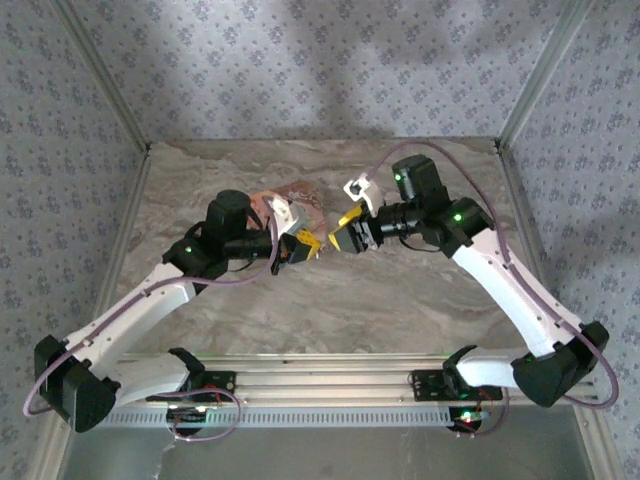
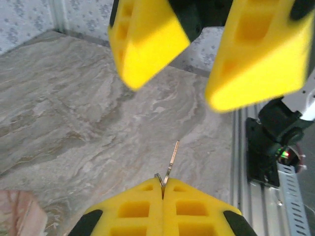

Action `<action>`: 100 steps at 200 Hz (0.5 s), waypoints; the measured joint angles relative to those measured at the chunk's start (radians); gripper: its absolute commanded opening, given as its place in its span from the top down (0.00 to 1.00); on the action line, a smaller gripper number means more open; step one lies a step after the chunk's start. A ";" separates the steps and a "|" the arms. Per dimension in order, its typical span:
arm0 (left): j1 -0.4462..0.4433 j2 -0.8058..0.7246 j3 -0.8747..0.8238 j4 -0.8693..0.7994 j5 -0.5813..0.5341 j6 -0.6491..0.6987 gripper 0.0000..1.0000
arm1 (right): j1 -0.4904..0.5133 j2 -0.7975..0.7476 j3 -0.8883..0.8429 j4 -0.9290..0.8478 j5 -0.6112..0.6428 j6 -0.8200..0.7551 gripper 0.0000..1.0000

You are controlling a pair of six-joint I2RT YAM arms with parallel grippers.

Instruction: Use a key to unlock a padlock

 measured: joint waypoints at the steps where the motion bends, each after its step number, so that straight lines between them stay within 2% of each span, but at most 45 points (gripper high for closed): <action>1: 0.000 -0.001 -0.002 0.002 -0.004 0.000 1.00 | -0.001 -0.001 0.000 0.002 0.000 0.006 0.38; 27: -0.009 -0.027 -0.045 0.032 -0.111 -0.008 1.00 | -0.031 -0.017 -0.002 0.072 0.063 0.156 0.43; 58: -0.055 -0.063 -0.115 0.114 -0.300 -0.008 1.00 | -0.042 -0.013 -0.002 0.109 0.176 0.418 0.49; 100: -0.108 -0.067 -0.161 0.237 -0.499 0.010 1.00 | -0.002 0.014 -0.007 0.135 0.272 0.766 0.51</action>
